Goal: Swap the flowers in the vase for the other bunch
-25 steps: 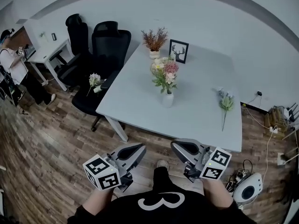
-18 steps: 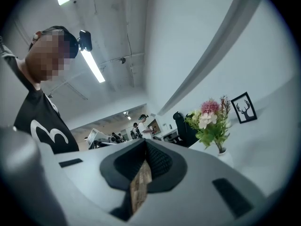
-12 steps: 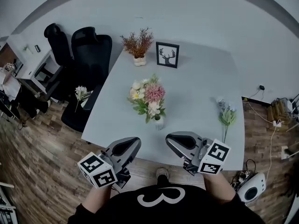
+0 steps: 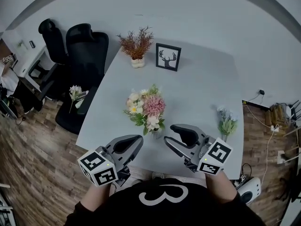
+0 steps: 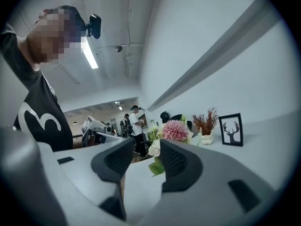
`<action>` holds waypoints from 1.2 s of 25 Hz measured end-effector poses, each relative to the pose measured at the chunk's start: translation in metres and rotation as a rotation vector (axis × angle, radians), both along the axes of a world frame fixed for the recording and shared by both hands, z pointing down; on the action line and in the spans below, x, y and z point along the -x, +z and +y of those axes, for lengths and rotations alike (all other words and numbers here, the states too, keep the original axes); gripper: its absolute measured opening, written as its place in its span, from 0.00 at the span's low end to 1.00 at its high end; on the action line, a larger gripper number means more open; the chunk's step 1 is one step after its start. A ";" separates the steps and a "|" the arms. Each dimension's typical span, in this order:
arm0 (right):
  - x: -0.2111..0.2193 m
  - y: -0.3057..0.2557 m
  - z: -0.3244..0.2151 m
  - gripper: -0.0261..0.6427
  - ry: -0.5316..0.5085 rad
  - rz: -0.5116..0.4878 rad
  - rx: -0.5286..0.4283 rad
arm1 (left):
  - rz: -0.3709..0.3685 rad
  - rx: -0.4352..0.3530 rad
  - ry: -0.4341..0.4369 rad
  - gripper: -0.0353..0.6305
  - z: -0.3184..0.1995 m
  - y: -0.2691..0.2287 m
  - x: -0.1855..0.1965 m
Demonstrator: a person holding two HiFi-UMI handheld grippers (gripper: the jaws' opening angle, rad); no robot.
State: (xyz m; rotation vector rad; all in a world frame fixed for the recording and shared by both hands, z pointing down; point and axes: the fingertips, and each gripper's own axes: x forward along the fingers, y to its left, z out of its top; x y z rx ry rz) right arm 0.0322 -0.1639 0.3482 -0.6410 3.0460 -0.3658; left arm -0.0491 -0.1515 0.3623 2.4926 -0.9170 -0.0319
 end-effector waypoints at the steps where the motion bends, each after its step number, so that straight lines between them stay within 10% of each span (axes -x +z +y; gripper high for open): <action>1: 0.001 -0.001 -0.003 0.31 0.013 0.007 -0.003 | 0.011 0.003 0.005 0.07 -0.003 0.000 0.001; 12: 0.014 0.005 -0.042 0.74 0.239 0.116 -0.027 | 0.048 0.037 0.048 0.07 -0.019 0.009 0.032; 30: 0.070 0.073 -0.101 0.78 0.352 0.281 0.058 | 0.085 0.077 -0.019 0.07 -0.017 0.012 0.113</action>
